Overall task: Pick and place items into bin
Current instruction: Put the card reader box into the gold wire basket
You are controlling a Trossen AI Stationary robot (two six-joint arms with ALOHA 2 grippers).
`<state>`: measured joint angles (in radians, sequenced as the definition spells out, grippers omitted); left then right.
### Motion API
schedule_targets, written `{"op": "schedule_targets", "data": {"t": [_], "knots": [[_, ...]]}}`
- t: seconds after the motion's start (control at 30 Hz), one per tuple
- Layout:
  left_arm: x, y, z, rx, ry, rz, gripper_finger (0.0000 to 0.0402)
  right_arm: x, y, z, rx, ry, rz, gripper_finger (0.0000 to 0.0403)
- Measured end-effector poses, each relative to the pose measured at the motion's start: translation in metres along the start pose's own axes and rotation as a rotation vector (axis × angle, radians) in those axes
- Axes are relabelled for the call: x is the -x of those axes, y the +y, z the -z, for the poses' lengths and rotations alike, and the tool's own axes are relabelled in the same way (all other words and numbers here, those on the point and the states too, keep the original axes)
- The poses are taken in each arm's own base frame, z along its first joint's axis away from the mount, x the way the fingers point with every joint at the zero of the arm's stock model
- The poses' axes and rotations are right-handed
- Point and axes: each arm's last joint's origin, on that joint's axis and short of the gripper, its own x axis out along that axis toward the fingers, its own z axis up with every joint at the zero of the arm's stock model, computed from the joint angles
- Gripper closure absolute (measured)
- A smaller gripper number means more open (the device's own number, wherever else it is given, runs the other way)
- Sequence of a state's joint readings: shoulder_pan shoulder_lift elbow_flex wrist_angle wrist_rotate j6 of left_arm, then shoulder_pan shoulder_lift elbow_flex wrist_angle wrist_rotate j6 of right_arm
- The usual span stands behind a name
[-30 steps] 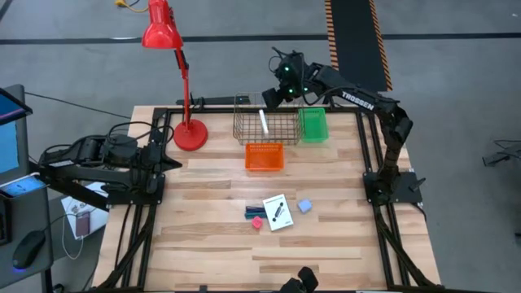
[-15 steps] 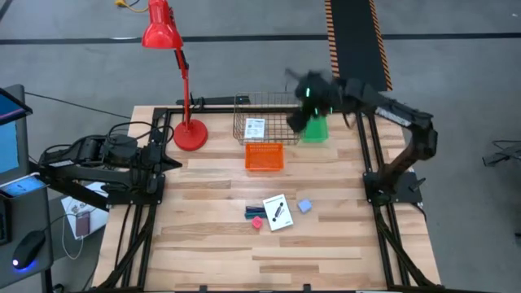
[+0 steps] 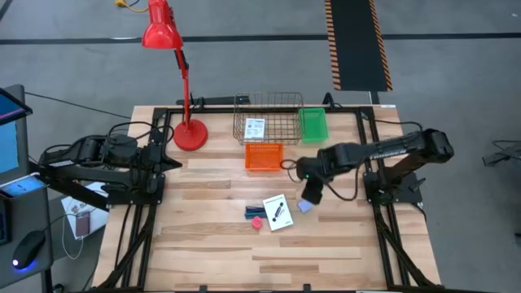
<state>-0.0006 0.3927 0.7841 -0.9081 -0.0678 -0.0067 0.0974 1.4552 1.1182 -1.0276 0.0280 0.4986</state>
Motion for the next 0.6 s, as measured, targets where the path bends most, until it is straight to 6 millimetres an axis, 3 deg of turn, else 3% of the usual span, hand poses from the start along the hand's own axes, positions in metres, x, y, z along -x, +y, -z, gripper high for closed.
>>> {"op": "schedule_targets", "data": {"t": [0.1, 0.2, 0.37, 0.6], "knots": [[0.000, 0.000, 0.000, -0.006, 0.000, 0.000, 0.0401, 0.005, 0.009, 0.010, -0.006, 0.015, -0.029, 0.0289], [0.000, 0.000, 0.000, -0.006, 0.000, 0.000, 0.0401, 0.023, 0.017, 0.015, 0.014, 0.007, -0.117, 0.0290], [0.000, 0.000, 0.000, -0.005, 0.000, 0.000, 0.0401, 0.077, 0.020, 0.014, -0.013, -0.057, -0.224, 0.0290], [0.000, 0.000, 0.000, -0.005, 0.000, 0.000, 0.0401, 0.160, 0.010, 0.008, -0.009, -0.243, -0.324, 0.0290]]}}
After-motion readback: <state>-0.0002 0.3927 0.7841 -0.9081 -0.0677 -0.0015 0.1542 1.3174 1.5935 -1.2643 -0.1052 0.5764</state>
